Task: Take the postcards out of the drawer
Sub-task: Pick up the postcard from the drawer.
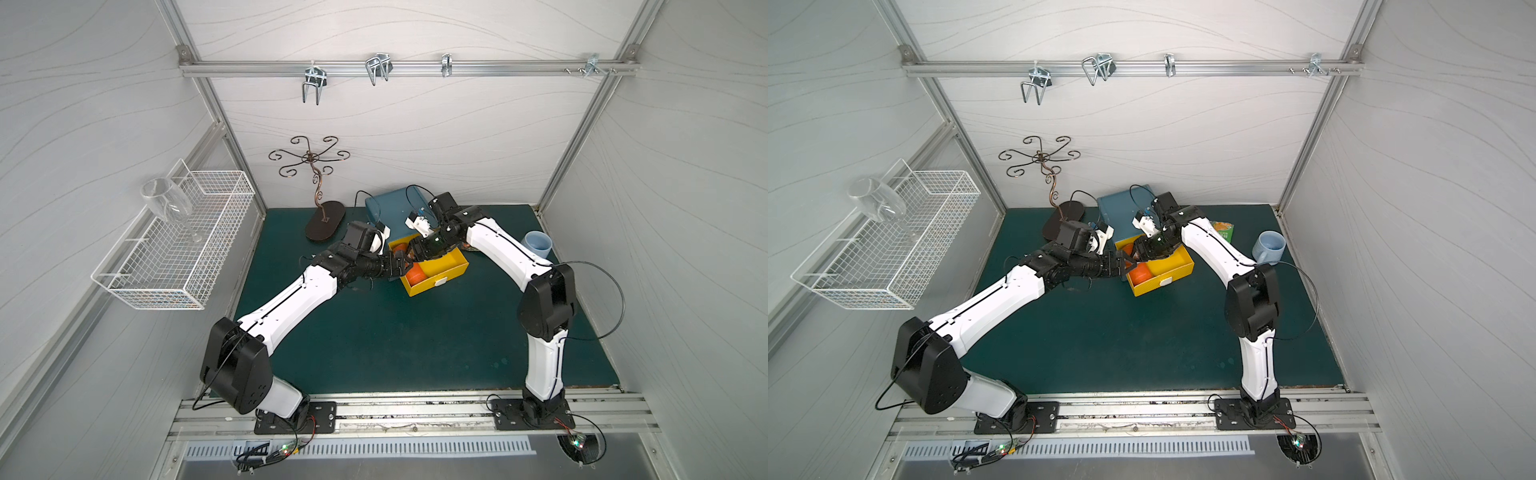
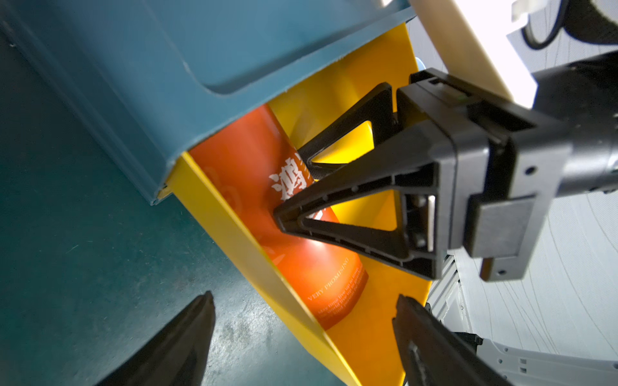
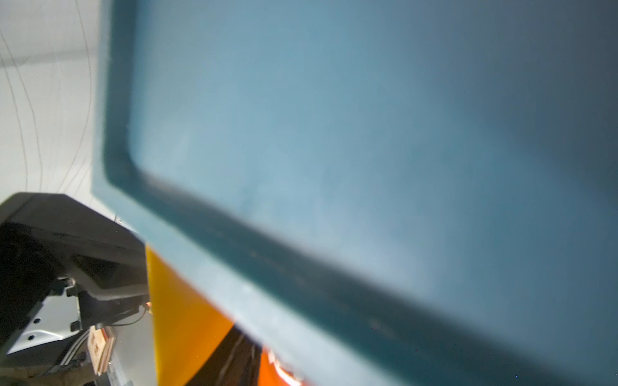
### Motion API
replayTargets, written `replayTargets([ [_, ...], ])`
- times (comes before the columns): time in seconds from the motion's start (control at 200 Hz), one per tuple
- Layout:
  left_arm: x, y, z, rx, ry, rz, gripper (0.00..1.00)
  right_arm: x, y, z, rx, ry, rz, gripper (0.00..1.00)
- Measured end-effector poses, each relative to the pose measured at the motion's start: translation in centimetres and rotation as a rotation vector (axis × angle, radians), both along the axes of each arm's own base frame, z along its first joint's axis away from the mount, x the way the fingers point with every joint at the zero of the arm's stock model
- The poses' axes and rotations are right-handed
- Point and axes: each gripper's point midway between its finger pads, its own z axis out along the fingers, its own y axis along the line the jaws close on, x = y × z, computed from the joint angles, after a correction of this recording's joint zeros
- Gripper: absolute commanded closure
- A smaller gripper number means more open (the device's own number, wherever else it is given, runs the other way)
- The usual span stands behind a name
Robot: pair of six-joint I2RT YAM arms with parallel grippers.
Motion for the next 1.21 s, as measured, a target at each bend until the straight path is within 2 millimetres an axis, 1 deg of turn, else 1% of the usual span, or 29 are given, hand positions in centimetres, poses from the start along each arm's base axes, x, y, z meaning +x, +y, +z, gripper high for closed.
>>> replayTargets([
  [0.225,0.0,0.0,0.0,0.001,0.0,0.0,0.11,-0.1,0.0,-0.1,-0.001,0.0,0.002,0.65],
  [0.485,0.0,0.0,0.0,0.002,0.001,-0.001,0.11,-0.1,-0.5,0.2,0.007,0.031,-0.011,0.75],
  [0.76,0.0,0.1,-0.1,0.007,-0.002,-0.002,0.11,0.6,-1.3,1.6,0.045,0.045,-0.029,0.77],
  [1.206,-0.2,0.3,-0.3,0.022,0.005,0.0,0.11,0.7,-1.9,1.9,0.081,0.091,-0.042,0.8],
])
